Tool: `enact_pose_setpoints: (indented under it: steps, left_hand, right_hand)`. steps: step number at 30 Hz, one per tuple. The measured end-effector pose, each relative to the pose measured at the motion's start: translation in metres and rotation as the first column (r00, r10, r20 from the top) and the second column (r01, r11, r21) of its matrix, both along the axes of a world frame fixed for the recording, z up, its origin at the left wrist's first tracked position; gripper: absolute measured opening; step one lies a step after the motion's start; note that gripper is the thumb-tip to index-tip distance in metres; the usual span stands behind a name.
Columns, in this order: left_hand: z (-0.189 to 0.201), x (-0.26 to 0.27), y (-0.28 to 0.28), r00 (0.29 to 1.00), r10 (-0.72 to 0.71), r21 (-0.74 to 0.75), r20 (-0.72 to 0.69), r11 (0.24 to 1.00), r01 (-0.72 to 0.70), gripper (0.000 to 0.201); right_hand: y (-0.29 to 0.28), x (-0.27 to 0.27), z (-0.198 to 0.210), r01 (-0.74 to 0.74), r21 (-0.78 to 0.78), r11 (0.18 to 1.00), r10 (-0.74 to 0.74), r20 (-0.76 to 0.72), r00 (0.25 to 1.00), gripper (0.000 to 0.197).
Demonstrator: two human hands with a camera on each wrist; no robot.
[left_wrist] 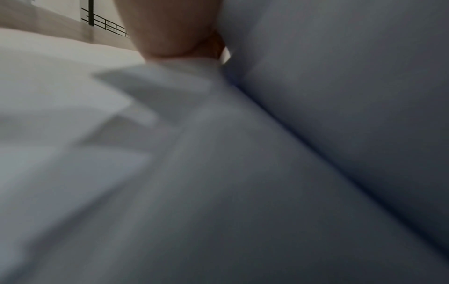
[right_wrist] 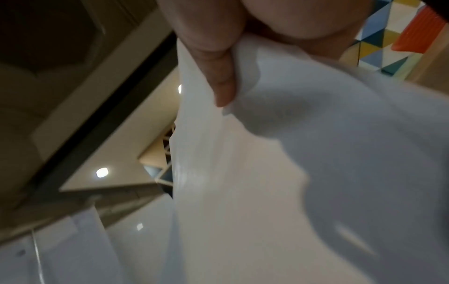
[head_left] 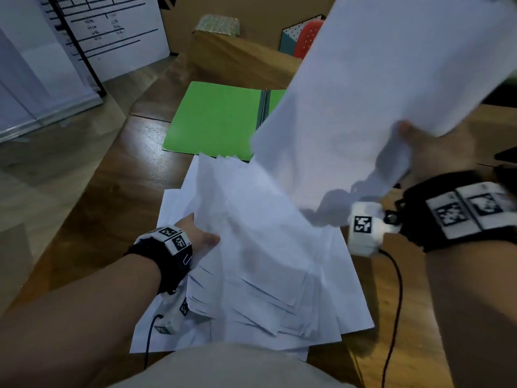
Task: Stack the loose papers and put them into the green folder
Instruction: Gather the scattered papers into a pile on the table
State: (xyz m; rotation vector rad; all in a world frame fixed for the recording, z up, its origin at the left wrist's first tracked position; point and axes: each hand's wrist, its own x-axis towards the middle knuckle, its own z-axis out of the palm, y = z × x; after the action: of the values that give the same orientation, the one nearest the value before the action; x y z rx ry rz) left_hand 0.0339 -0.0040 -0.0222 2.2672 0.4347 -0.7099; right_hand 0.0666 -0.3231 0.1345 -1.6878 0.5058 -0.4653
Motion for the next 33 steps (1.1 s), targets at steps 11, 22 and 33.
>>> enact_pose_setpoints:
  steps: [11,22,33]
  left_hand:
    - [0.000,0.010,0.002,0.996,0.017,-0.072,-0.084,0.997,-0.023,0.064]
    - [0.008,0.019,-0.008,0.934,0.321,-0.359,-0.154,0.863,-0.356,0.056]
    - [0.013,0.011,-0.022,1.000,0.027,-0.204,-0.002,0.979,-0.027,0.051]
  right_hand:
    - [0.030,-0.012,-0.137,-0.145,-0.089,0.985,0.051,-0.661,0.748,0.066]
    - [0.030,-0.031,-0.164,-0.386,-0.154,0.910,0.154,-0.738,0.657,0.046]
    - [0.032,-0.036,-0.162,-0.517,-0.112,0.849,0.264,-0.757,0.597,0.034]
